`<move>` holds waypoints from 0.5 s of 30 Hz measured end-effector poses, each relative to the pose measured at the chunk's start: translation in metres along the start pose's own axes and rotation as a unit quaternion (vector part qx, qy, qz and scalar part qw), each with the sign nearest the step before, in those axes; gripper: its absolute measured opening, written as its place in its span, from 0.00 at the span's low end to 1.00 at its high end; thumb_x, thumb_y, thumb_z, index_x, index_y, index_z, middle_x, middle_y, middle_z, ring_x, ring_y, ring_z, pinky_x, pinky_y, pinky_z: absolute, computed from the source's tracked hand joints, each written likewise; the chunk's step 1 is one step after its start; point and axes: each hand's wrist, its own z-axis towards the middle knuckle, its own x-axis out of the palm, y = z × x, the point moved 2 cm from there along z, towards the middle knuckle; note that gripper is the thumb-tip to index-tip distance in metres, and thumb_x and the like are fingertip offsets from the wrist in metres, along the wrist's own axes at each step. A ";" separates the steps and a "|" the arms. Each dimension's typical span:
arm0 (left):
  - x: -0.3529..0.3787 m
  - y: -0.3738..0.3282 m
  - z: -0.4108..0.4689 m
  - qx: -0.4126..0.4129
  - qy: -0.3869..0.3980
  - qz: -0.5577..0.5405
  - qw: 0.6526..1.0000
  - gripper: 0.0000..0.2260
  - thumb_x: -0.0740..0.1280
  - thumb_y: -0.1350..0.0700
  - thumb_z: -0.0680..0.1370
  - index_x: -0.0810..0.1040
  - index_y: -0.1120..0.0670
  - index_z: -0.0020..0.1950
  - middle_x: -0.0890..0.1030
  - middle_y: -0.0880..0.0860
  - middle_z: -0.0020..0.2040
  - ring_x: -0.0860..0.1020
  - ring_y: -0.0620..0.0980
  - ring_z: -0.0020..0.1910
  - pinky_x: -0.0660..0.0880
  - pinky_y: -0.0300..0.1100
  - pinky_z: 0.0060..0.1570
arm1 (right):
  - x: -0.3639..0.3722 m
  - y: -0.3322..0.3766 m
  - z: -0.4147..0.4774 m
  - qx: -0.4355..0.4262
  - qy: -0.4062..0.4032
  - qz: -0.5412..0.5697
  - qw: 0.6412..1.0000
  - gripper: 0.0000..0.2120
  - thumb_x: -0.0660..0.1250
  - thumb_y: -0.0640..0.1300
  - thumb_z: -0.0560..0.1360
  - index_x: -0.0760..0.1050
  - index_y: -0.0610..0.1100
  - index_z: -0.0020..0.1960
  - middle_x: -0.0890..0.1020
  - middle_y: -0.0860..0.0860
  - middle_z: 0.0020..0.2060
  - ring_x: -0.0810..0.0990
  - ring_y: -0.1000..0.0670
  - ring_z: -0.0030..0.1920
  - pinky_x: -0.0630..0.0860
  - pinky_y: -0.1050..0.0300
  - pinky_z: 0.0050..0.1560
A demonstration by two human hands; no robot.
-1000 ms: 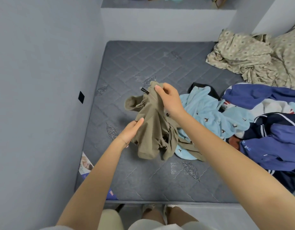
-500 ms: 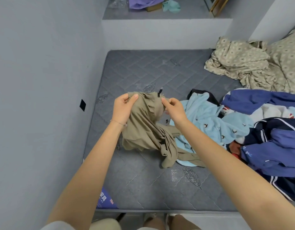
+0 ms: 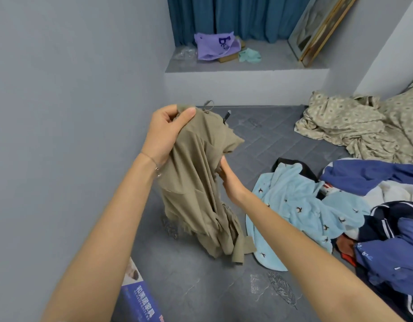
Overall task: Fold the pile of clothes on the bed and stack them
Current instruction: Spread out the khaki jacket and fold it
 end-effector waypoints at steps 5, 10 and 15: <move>-0.016 -0.029 0.010 0.027 -0.050 -0.005 0.998 0.07 0.65 0.62 0.79 0.80 0.55 0.42 0.81 0.41 0.34 0.76 0.38 0.37 0.73 0.32 0.42 | 0.016 0.017 0.012 -0.063 0.029 -0.101 0.992 0.36 0.61 0.74 0.69 0.74 0.45 0.59 0.77 0.53 0.59 0.74 0.54 0.59 0.64 0.48 0.71; -0.037 -0.030 0.013 0.012 -0.121 -0.016 0.993 0.06 0.66 0.60 0.78 0.80 0.55 0.41 0.80 0.42 0.34 0.76 0.38 0.36 0.73 0.32 0.41 | 0.018 0.036 -0.002 -0.154 -0.034 -0.120 0.980 0.23 0.69 0.58 0.74 0.77 0.36 0.43 0.83 0.41 0.44 0.80 0.45 0.47 0.73 0.51 0.47; -0.059 -0.016 0.012 -0.013 -0.134 0.036 0.990 0.07 0.68 0.59 0.77 0.79 0.53 0.40 0.79 0.45 0.34 0.74 0.41 0.37 0.72 0.33 0.40 | -0.009 0.064 -0.013 -0.192 -0.121 -0.093 0.969 0.11 0.61 0.46 0.81 0.79 0.40 0.50 0.82 0.49 0.45 0.80 0.52 0.47 0.75 0.58 0.50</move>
